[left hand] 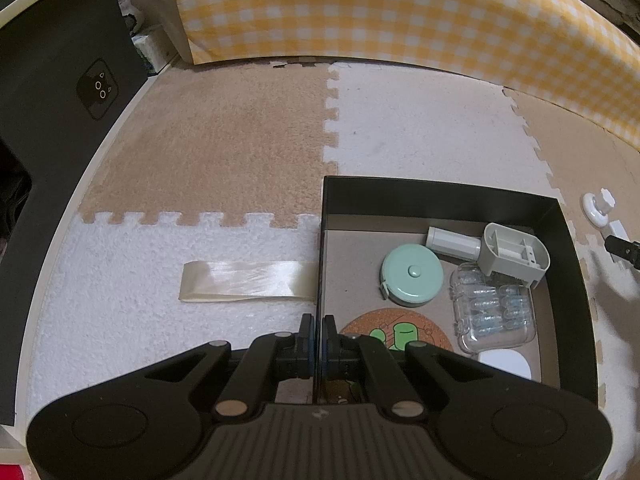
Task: Organize rigid objects
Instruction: 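Move the right tool to the white charger plug and grasp it, then lift the white charger plug with the right tool toward the box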
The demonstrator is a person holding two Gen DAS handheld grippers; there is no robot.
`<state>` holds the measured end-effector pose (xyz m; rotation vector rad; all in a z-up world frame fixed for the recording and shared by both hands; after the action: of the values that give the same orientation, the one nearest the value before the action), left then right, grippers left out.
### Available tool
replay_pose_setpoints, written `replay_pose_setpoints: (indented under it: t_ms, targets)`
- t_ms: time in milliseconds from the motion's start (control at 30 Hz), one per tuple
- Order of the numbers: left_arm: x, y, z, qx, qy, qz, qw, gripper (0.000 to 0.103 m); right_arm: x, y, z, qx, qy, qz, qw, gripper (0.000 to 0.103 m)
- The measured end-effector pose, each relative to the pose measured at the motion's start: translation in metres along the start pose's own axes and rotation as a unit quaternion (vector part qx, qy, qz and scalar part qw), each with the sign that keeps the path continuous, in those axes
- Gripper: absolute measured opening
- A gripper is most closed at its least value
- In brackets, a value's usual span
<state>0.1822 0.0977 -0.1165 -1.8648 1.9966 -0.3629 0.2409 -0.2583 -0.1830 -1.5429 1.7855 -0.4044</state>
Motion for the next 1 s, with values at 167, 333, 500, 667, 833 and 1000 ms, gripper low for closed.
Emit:
replay_pose_setpoints:
  t_ms: [167,333,500,667,833,1000]
  targets:
    - [0.0,0.0,0.0,0.0,0.0,0.0,1.0,0.002,-0.003,-0.002,-0.001,-0.004,-0.005,0.012,1.0,0.073]
    - [0.0,0.0,0.0,0.0,-0.001,0.001,1.0,0.002,0.0,-0.006,0.006,-0.01,0.027,0.016,0.999,0.049]
    - [0.0,0.0,0.0,0.0,0.0,0.0,1.0,0.002,-0.005,-0.005,0.014,-0.018,0.043,0.0,0.999,0.047]
    - [0.0,0.0,0.0,0.0,0.0,0.0,1.0,0.002,-0.008,-0.003,0.017,-0.021,0.059,-0.02,0.998,0.036]
    - [0.0,0.001,0.0,0.0,0.0,0.0,1.0,0.002,-0.011,-0.003,0.018,-0.031,0.067,-0.031,0.997,0.036]
    - [0.0,0.001,0.0,0.0,-0.001,0.001,1.0,0.002,-0.014,-0.003,0.015,-0.035,0.066,-0.034,0.997,0.036]
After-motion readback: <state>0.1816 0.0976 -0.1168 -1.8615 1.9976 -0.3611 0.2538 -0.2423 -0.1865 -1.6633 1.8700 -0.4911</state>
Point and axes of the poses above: each gripper's, at about its wrist camera, not at the fingertips, and z roughly the way its jaws point, x to its right, y to its underside, the point moved 3 cm from there along z, roughly the way its jaws point, and after that the axes turned 8 degrees about z, right-handed, at the moved point
